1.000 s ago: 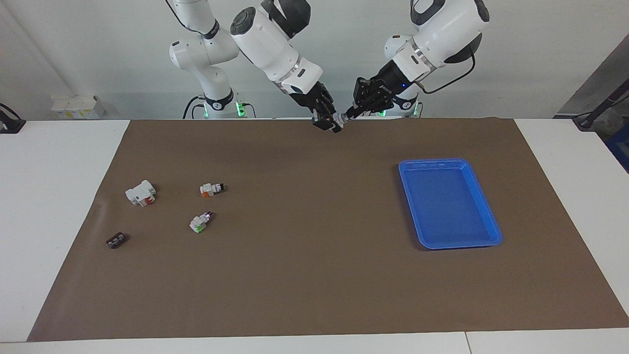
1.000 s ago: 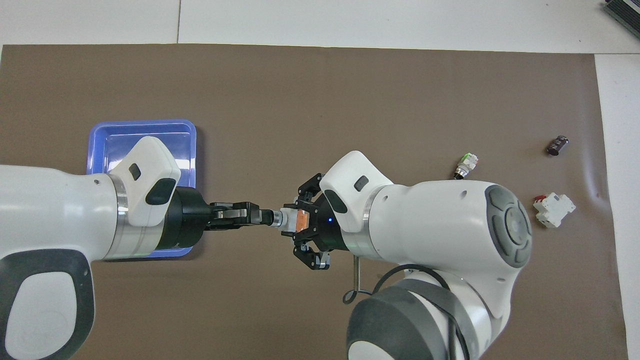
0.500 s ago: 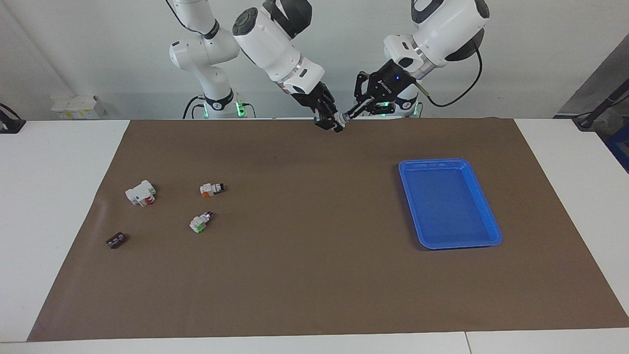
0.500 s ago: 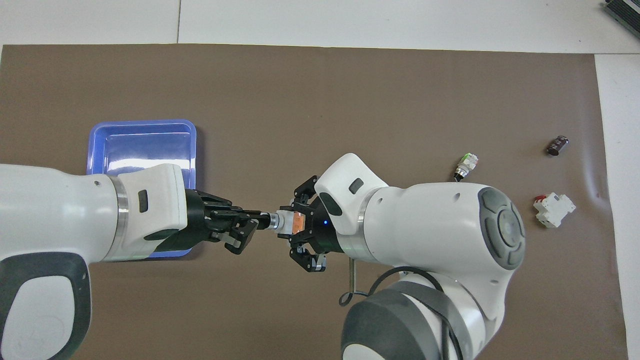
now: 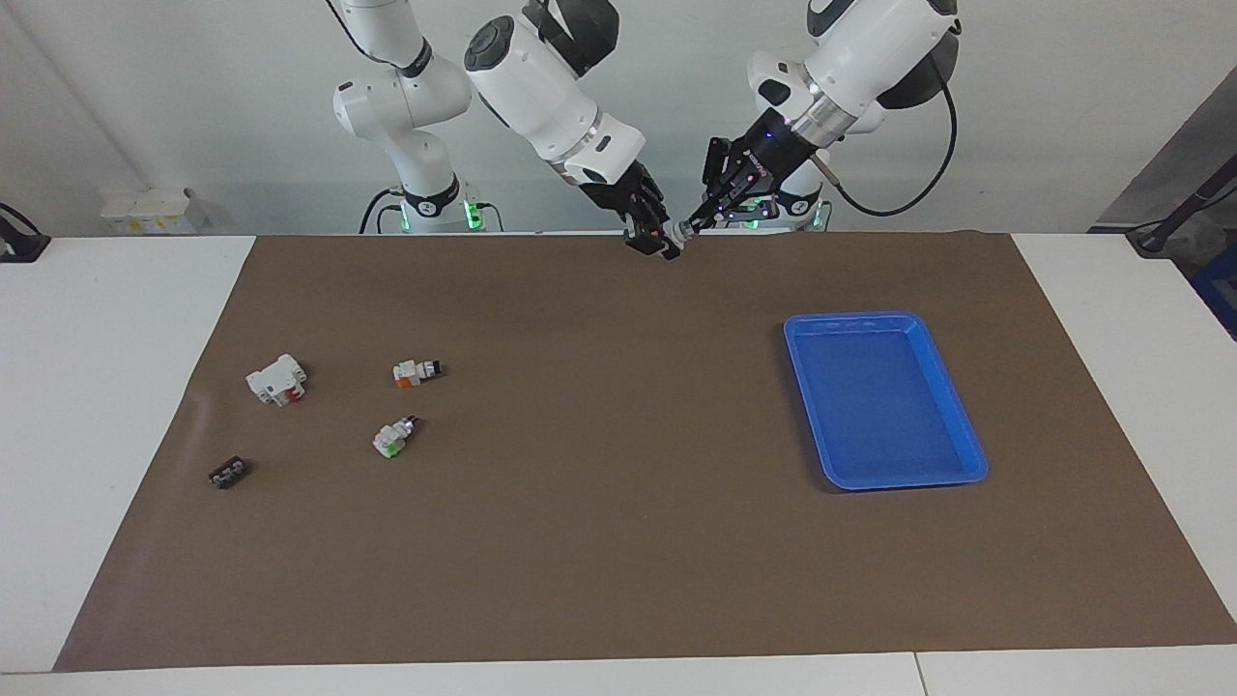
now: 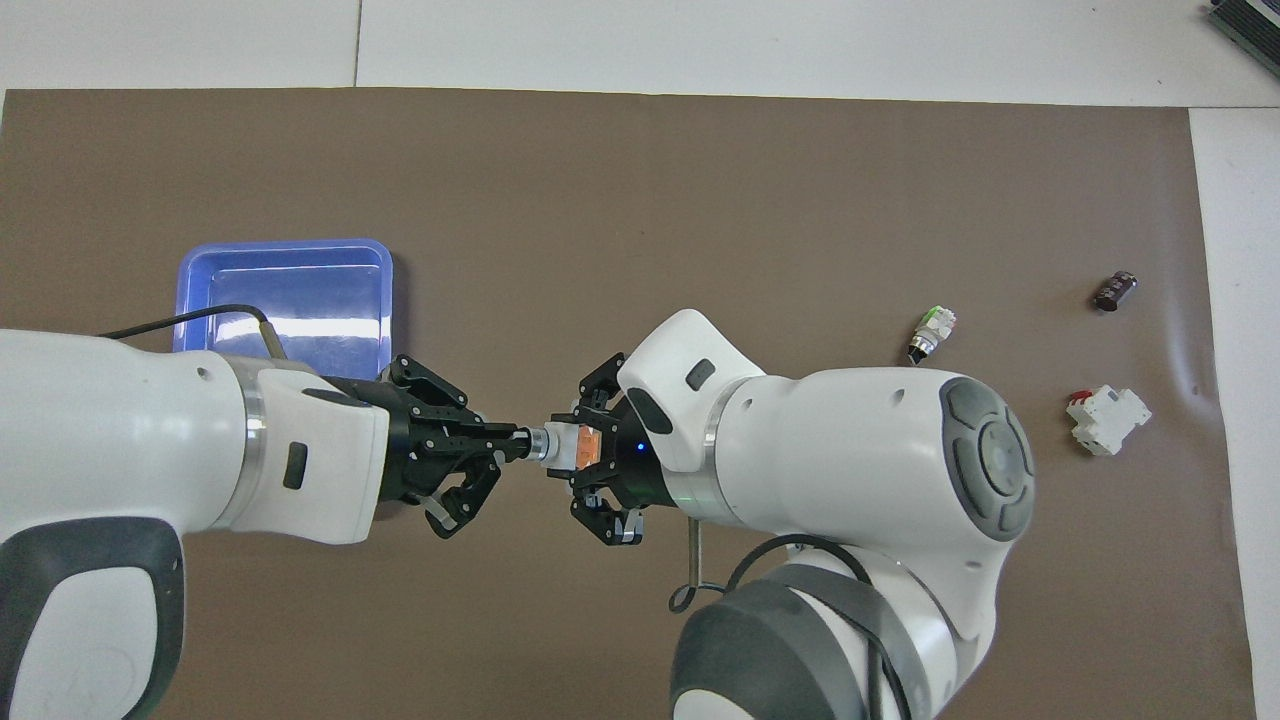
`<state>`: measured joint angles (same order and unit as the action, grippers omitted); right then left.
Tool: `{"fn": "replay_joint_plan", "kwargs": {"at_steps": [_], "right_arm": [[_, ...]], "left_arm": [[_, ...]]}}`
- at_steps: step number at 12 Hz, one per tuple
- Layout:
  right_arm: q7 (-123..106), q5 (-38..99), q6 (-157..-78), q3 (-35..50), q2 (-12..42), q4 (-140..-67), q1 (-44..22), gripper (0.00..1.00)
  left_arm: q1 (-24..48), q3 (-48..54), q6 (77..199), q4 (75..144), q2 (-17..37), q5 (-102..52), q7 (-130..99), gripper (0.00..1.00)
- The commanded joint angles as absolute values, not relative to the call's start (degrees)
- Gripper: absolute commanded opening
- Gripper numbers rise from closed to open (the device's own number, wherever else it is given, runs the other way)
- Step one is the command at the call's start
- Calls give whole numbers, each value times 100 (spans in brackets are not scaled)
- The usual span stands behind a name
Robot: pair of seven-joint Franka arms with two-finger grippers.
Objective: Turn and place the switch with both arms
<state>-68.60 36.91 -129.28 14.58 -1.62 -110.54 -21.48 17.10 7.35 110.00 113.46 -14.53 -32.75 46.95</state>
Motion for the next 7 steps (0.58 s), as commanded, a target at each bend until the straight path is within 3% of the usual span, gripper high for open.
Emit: {"fn": "replay_joint_plan", "kwargs": {"at_steps": [1,7], "right_arm": [[-6864,3718,-12823,1424,-246,-11030,-2039,0],[-6470,3709,-12806,1424,-298,-11030,-2039,0]], "left_arm": [[1740,624,10881,11295,-1450,-2472,5210,0],[1644,615,10784,11276,-1415,-2443,5238,0]]}}
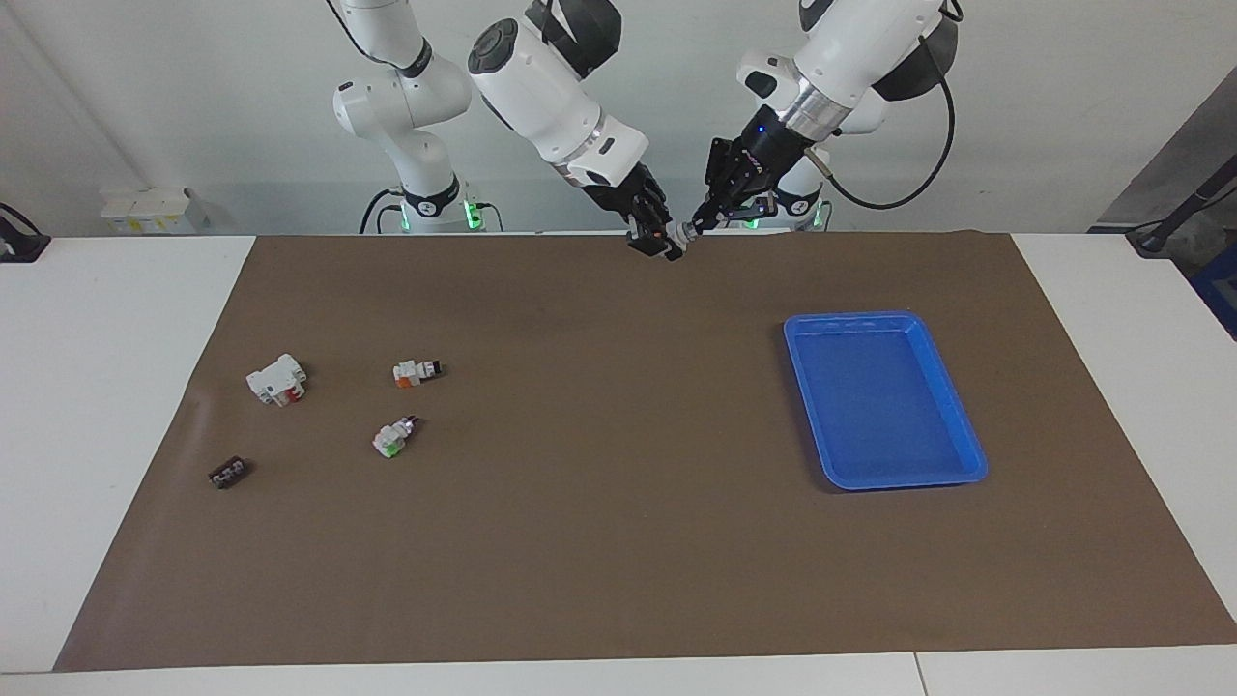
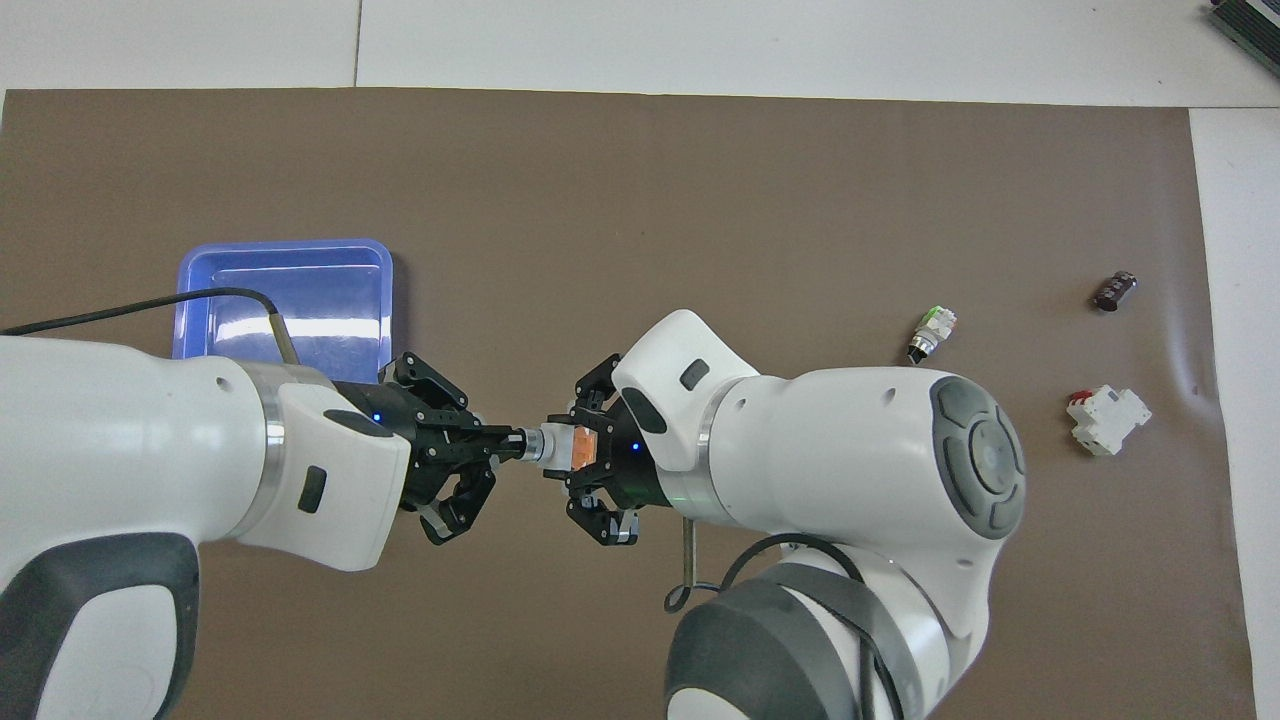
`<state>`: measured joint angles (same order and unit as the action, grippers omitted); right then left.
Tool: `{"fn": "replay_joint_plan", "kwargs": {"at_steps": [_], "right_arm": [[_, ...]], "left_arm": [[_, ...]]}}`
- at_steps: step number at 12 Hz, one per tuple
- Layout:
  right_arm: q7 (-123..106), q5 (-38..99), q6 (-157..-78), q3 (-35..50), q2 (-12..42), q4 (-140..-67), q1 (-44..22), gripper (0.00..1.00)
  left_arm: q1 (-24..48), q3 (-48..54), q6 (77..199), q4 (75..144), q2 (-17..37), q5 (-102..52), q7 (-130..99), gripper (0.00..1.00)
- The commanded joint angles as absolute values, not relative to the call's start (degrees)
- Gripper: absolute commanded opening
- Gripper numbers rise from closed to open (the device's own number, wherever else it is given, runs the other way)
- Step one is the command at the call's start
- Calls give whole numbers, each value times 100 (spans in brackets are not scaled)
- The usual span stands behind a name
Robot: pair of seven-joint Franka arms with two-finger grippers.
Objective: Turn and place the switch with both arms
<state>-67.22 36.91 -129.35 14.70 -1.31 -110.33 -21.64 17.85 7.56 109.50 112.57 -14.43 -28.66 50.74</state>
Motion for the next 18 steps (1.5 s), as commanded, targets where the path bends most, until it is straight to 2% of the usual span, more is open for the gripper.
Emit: {"fn": "replay_joint_plan", "kwargs": {"at_steps": [1,2,3,4,5,8,12,14,18], "right_arm": [[-6469,3709,-12797,1424,-308,-11030,-2030,0],[-6469,3700,-12779,1424,-316,-11030,-2030,0],[-6451,3700,-12771,1424,-316,-11030,-2030,19],[-6460,3691,-12753,1415,-325,-11030,-2022,95],[-6469,3691,-12736,1415,-334,-11030,-1978,100],[-6478,3691,-12596,1362,-421,-11022,-1847,100],[-6478,3691,-11656,1336,-694,-10969,-934,100],[-6469,3630,-11637,1327,-729,-10969,-590,100],[-6381,2454,-11838,1327,-712,-10977,7,100]], "left_arm": [[1644,607,10784,11268,-1406,-2435,5238,0],[1644,606,10775,11268,-1415,-2426,5238,0],[1644,606,10767,11268,-1406,-2408,5238,0],[1644,606,10758,11268,-1406,-2400,5238,0],[1644,598,10758,11276,-1415,-2399,5238,0],[1644,598,10767,11276,-1415,-2286,5238,0],[1521,598,10723,11329,-1424,-1304,5229,0],[1346,598,10224,11338,-1468,-645,5229,0],[1047,606,9634,11602,-1643,585,5177,0]]}}
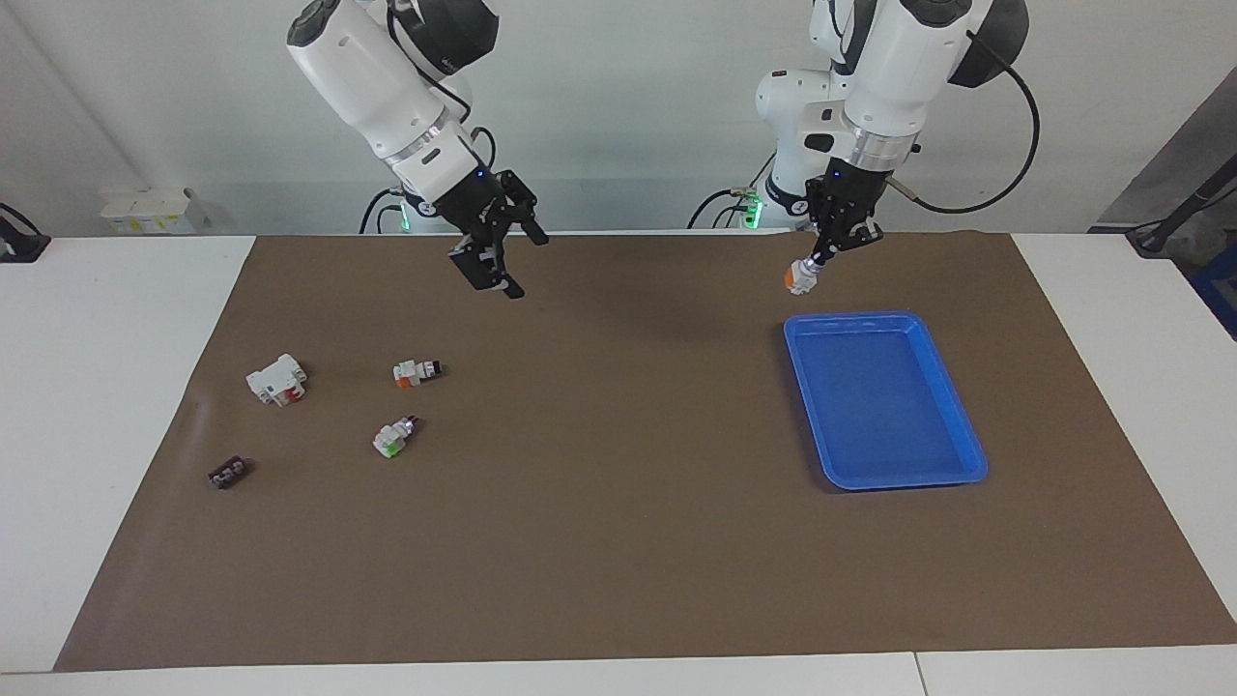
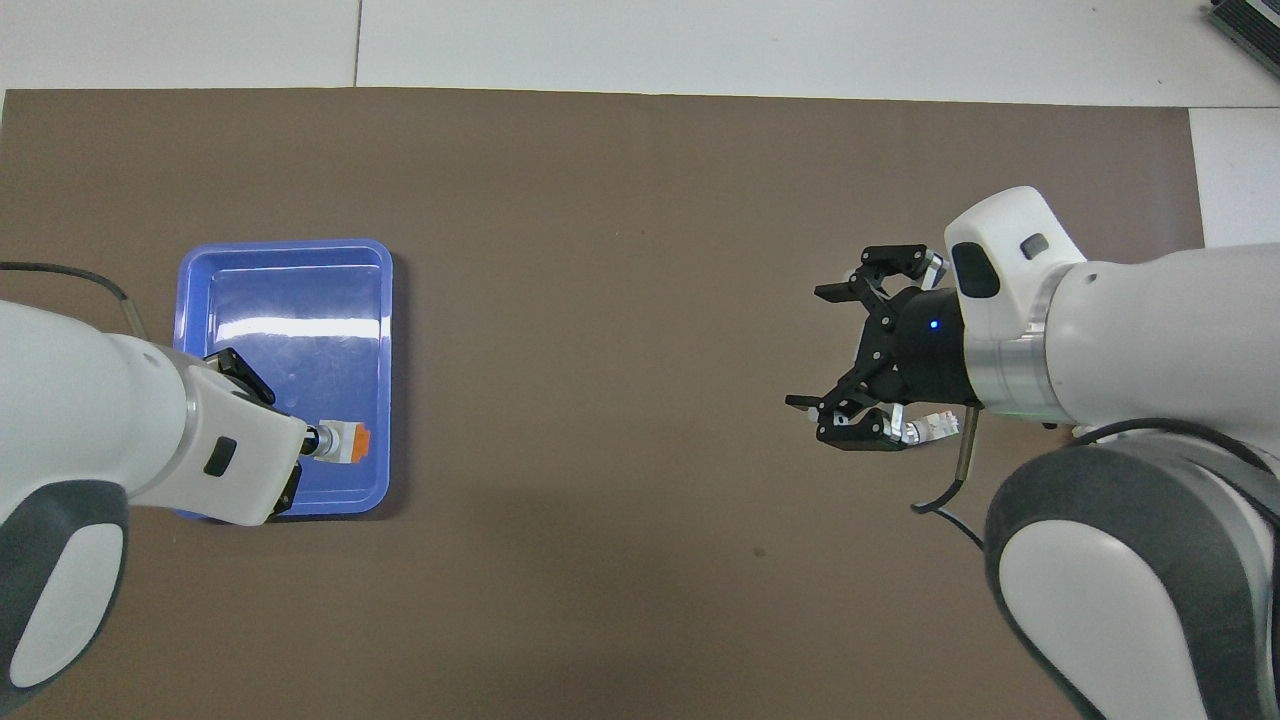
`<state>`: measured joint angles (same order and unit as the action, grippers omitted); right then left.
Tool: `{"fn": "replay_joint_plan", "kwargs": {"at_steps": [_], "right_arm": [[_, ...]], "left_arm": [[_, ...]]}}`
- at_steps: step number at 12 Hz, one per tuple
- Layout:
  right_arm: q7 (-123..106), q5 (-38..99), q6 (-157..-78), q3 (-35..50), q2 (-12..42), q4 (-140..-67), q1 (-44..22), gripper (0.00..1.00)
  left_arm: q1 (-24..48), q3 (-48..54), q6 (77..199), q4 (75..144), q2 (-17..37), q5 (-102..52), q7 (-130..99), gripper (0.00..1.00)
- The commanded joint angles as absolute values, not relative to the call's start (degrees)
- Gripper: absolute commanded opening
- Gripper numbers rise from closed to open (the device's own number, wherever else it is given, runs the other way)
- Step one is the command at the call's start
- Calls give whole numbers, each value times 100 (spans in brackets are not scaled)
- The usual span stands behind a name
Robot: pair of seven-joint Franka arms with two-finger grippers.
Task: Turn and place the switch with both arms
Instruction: 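Carry the switch over the tray with the left gripper while the right gripper withdraws, then lower the switch into the blue tray and open the left gripper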
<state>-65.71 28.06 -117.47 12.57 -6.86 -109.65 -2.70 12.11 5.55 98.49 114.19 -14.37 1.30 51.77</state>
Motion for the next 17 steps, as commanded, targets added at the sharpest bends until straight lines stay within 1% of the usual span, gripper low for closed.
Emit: {"fn": "replay_joint_plan", "kwargs": {"at_steps": [1,3,4,5,6,8,10,11,13,15,17], "right_arm": [[-6233,2122,-11978,1336,-677,-10978,78,100],[-5559,1628,-12417,1327,-650,-10978,123,100],[-4998,1217,-12523,1318,-616,-10978,114,100],[-4409,700,-12516,1257,-615,-10960,97,100],[-4029,372,-12446,1144,-580,-10864,105,100],[-3780,255,-12384,688,-519,-10793,44,100],[-3045,255,-12358,39,-562,-10741,-87,100],[-2911,229,-12044,-156,-545,-10514,-88,100],[-2395,-173,-10851,-333,-510,-9759,-70,100],[-773,-448,-10067,-360,-484,-9554,-219,100],[-89,-273,-9722,-378,-483,-9536,-115,100]], "left_arm": [[1029,615,9624,11628,-1626,911,5159,0],[818,615,9903,11925,-1556,1220,5150,0],[809,615,10349,12240,-1547,1343,5133,0],[791,615,10632,12374,-1408,1467,5124,0],[730,615,10722,12375,-1224,1546,5124,0],[747,615,11222,12358,-828,1713,5176,0],[765,624,11329,12323,-476,1758,5168,0],[773,624,11364,12322,-396,1758,5168,0],[835,633,11329,12383,-387,1767,5150,0],[835,642,11382,12506,-422,1758,5115,0],[1044,642,11382,12699,-483,1758,4845,0]]}}
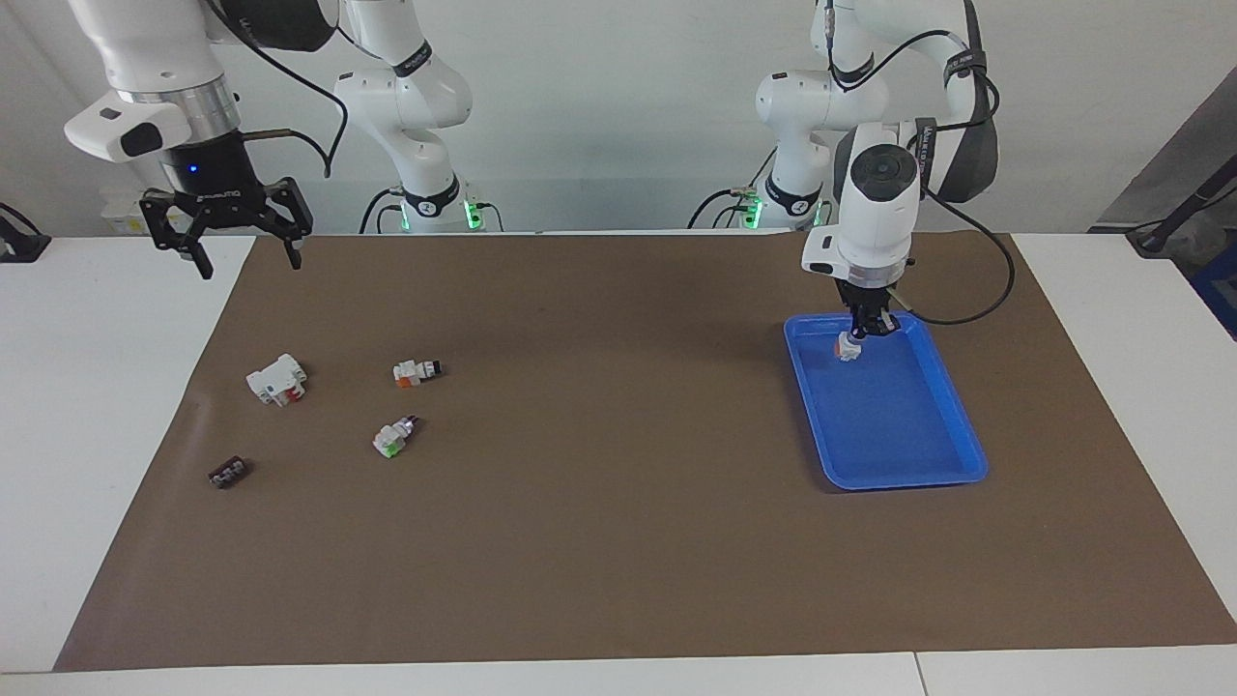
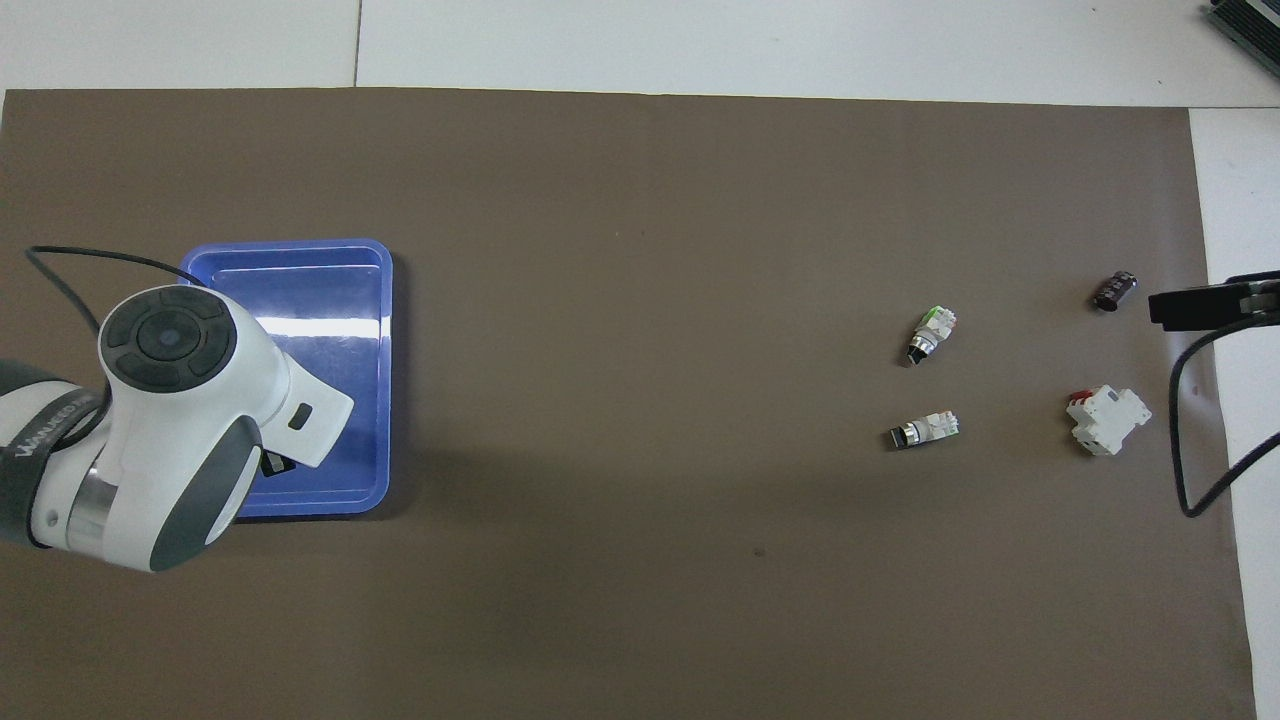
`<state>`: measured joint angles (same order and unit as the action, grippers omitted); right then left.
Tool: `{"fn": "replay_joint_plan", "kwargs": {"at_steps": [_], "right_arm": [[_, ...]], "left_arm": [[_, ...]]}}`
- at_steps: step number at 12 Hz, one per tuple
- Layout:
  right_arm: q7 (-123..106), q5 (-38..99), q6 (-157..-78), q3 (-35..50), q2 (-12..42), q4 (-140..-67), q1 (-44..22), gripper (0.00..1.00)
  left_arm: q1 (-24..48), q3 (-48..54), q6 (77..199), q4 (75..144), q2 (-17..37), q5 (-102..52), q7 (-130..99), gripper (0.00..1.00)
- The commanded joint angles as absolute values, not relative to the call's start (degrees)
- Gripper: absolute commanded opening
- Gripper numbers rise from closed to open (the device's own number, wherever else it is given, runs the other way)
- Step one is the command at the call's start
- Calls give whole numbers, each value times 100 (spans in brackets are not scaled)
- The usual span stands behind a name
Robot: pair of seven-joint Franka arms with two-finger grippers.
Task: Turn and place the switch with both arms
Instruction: 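Lower the switch into the blue tray and open the left gripper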
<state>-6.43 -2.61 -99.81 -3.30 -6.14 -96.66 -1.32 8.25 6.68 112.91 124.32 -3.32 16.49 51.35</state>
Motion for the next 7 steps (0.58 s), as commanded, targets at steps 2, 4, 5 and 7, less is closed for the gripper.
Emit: {"fn": "replay_joint_plan", "kwargs": {"at_steps": [2,4,5,7], "right_arm": [[-79,-18,-9423,-387,-483,-9562,113,100],[-105,-131,-9274,-343,-361,-9379,106,100],[-201,-288,-9116,-308,-291,-9169,62,100],[-220,-413,-9053,-246,-264,-9035,9,100]], "left_arm": [[1125,650,11539,12980,-536,1758,4545,0],[1213,642,11566,13052,-545,1758,4535,0],[1222,650,11593,13095,-545,1758,4535,0],[1222,650,11654,13157,-571,1758,4526,0]]}}
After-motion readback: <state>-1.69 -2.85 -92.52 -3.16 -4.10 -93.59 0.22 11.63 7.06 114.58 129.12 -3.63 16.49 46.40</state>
